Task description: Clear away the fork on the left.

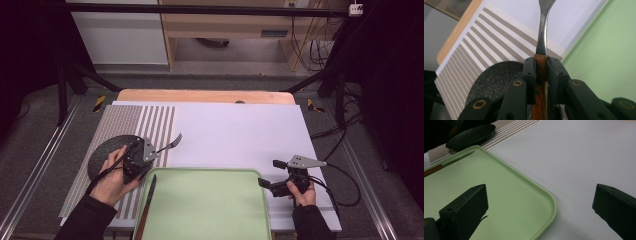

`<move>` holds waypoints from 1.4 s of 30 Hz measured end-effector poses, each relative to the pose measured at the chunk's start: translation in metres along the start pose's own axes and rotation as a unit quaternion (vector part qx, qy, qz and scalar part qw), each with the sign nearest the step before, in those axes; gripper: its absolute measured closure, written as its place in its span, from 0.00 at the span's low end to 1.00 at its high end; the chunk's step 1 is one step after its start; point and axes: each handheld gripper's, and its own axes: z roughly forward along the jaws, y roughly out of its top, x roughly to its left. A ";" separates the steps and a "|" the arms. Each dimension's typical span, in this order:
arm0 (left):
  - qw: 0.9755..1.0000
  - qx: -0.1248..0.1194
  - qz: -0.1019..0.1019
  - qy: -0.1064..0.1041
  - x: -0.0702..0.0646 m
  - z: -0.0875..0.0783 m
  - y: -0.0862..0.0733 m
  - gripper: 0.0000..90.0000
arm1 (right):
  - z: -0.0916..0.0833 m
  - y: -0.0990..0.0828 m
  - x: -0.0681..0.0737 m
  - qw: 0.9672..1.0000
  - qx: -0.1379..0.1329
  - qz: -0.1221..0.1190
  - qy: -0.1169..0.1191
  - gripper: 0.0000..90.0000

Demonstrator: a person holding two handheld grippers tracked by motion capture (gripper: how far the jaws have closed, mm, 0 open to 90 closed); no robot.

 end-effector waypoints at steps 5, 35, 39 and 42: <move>1.000 -0.007 -0.003 -0.003 -0.008 -0.004 0.000 0.85 | 0.000 0.000 0.000 1.000 0.000 0.000 0.000 0.01; 0.997 -0.003 -0.053 -0.048 -0.057 -0.017 0.001 0.85 | -0.001 0.000 0.000 1.000 -0.001 0.000 0.000 0.01; 0.997 -0.004 -0.053 -0.052 -0.064 -0.020 0.003 0.85 | 0.000 0.000 0.000 1.000 0.000 -0.001 0.000 0.01; 0.997 -0.002 -0.052 -0.060 -0.070 -0.021 0.004 0.85 | 0.000 0.000 0.000 1.000 -0.001 0.000 -0.001 0.01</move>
